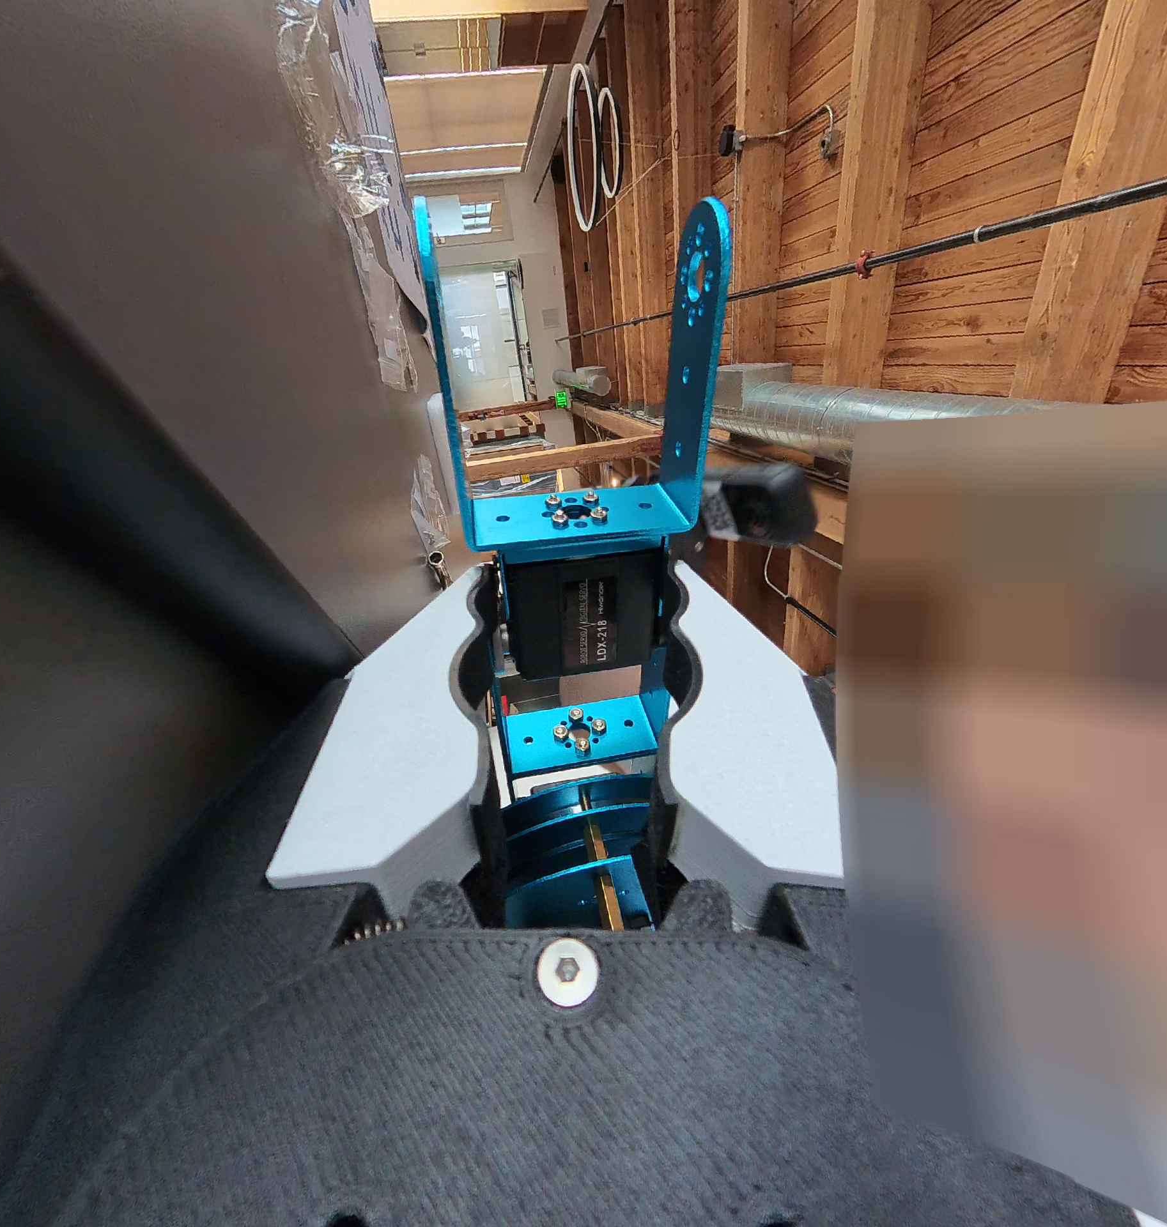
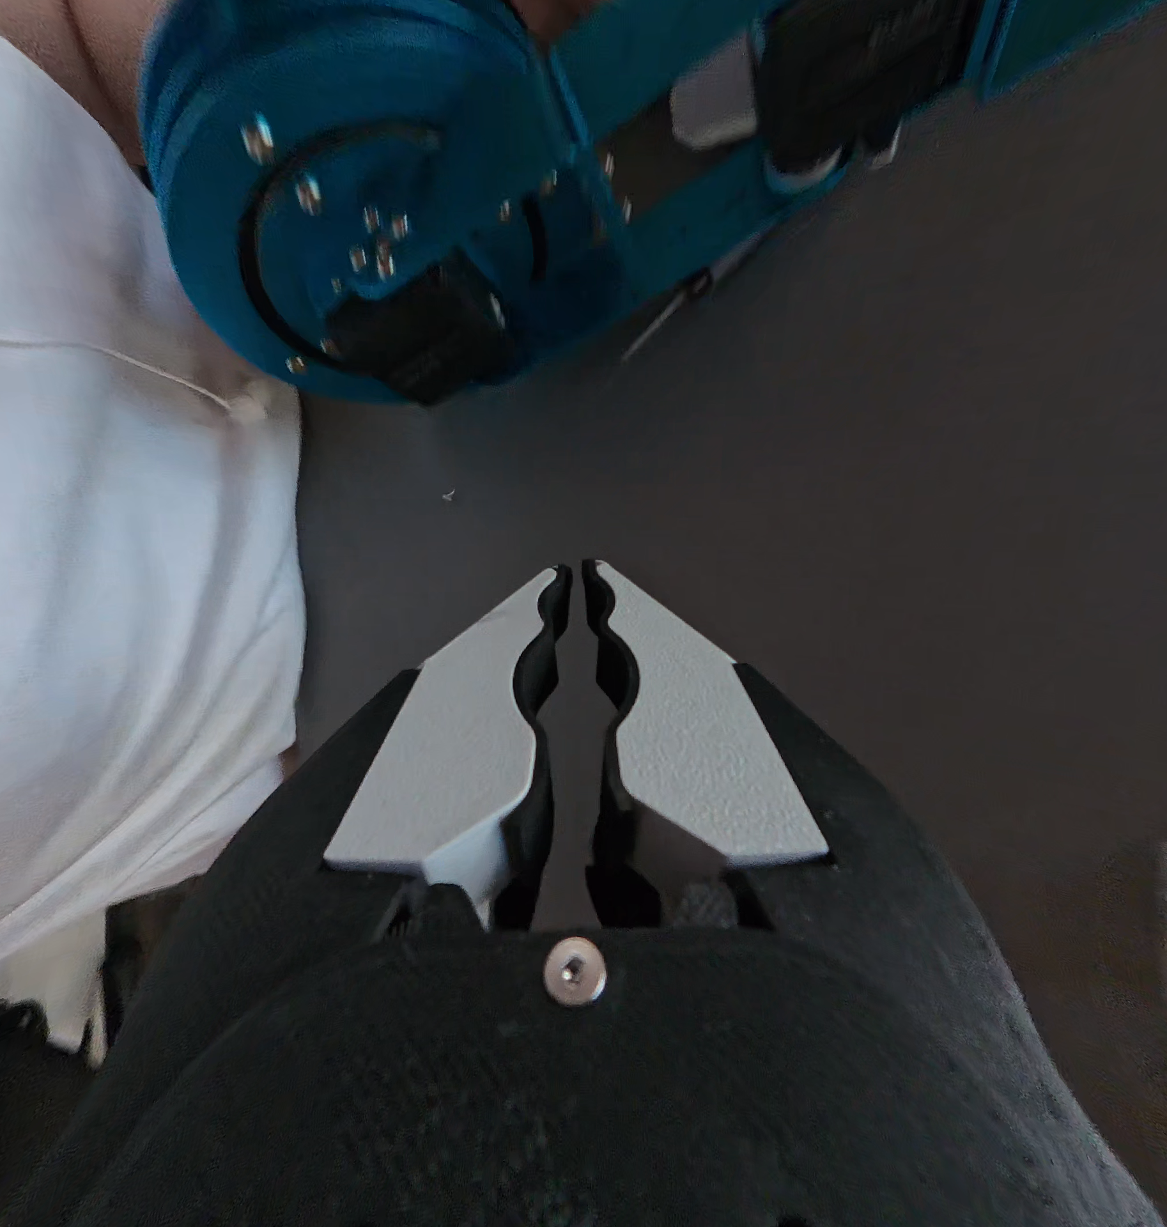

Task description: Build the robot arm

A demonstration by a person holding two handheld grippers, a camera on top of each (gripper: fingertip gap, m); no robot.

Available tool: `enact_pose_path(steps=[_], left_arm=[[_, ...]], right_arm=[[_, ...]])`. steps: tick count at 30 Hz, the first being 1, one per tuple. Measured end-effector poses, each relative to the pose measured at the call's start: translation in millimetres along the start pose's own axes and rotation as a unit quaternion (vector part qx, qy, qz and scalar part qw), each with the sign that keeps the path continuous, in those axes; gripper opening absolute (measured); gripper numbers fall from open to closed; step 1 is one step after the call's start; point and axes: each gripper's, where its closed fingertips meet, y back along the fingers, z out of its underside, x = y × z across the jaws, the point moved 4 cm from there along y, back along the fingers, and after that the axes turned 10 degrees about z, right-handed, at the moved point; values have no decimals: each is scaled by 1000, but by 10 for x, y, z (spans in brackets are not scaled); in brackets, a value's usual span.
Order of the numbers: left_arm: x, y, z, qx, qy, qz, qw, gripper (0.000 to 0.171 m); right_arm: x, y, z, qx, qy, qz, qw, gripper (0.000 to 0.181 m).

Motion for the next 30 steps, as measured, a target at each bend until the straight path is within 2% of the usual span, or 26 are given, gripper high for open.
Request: enact_pose_path(steps=[1,3,6,10,20,25,30], left_arm=[[-2,-3,-1,-1,-1,-1,1000,49],[-14,-15,-1,-2,-4,-6,1000,49],[-9,-13,3,-1,-3,-3,1000,49],[-4,-9,-3,-2,-1,-2,1000,49],[-2,-7,-3,-6,-2,0,1000,49],[-2,-8,5,-5,-3,1,1000,49],[-4,-9,9,-3,-8,0,1000,49]], right_arm=[[-56,-39,76,17,-12,14,1000,5],[-270,-79,89,63,-39,-17,997,10],[-486,-150,112,106,-30,-23,994,13],[-602,-230,223,111,-38,-39,992,17],[-752,-245,79,138,1,-47,989,19],[-967,-257,16,143,31,-57,988,19],[-1177,-294,-31,133,57,-35,989,19]])
